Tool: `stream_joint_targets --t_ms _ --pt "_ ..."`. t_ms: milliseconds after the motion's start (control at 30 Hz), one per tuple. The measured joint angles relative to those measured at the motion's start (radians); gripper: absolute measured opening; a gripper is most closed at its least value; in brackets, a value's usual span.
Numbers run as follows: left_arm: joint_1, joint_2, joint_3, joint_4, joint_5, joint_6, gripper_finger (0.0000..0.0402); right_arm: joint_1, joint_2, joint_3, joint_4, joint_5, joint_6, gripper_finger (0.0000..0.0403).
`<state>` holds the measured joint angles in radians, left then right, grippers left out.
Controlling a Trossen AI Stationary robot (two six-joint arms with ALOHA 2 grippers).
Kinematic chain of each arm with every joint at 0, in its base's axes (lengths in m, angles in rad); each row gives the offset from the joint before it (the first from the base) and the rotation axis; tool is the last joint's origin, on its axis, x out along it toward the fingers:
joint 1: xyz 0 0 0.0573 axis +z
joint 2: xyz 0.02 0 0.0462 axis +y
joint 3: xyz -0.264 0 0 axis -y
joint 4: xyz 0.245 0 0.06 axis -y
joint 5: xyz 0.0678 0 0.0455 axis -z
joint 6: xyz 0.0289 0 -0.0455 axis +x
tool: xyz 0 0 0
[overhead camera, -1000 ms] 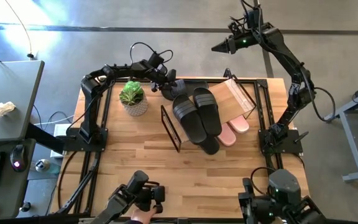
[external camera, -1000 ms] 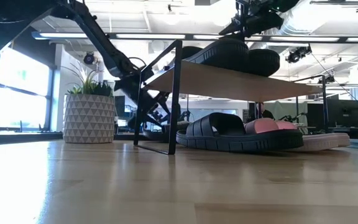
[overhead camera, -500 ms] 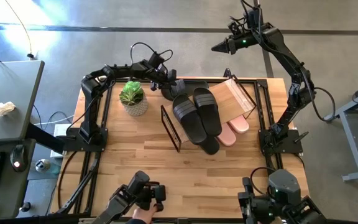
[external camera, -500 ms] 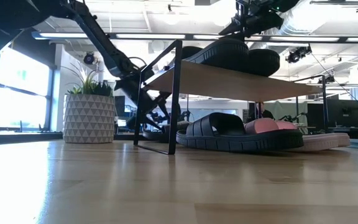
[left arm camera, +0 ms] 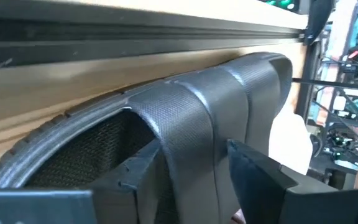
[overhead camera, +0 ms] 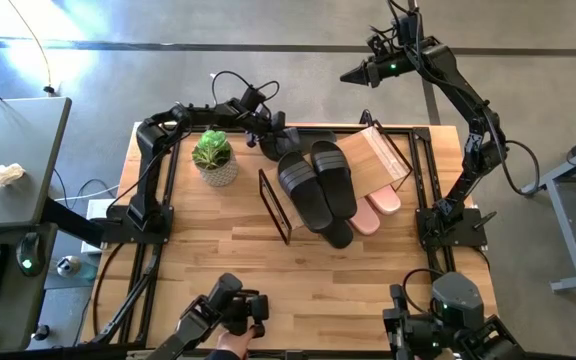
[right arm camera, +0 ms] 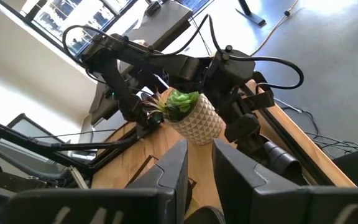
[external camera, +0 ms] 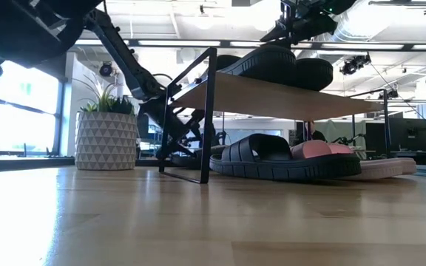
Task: Pick and place slides into the shelf
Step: Put the black slipper under the shelf
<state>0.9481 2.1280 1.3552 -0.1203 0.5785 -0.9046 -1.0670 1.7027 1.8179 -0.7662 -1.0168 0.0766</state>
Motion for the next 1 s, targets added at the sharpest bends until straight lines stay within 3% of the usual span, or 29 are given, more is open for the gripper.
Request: stream_joint_targets --t_ms 400,1000 --pt "0.000 0.001 0.000 0.069 -0.019 -0.016 0.0011 0.000 0.000 0.000 0.000 0.001 -0.007 0.0064" --pt "0.000 -0.015 -0.002 0.125 0.011 -0.037 0.0004 0.000 0.000 0.000 0.000 0.002 -0.011 0.0064"
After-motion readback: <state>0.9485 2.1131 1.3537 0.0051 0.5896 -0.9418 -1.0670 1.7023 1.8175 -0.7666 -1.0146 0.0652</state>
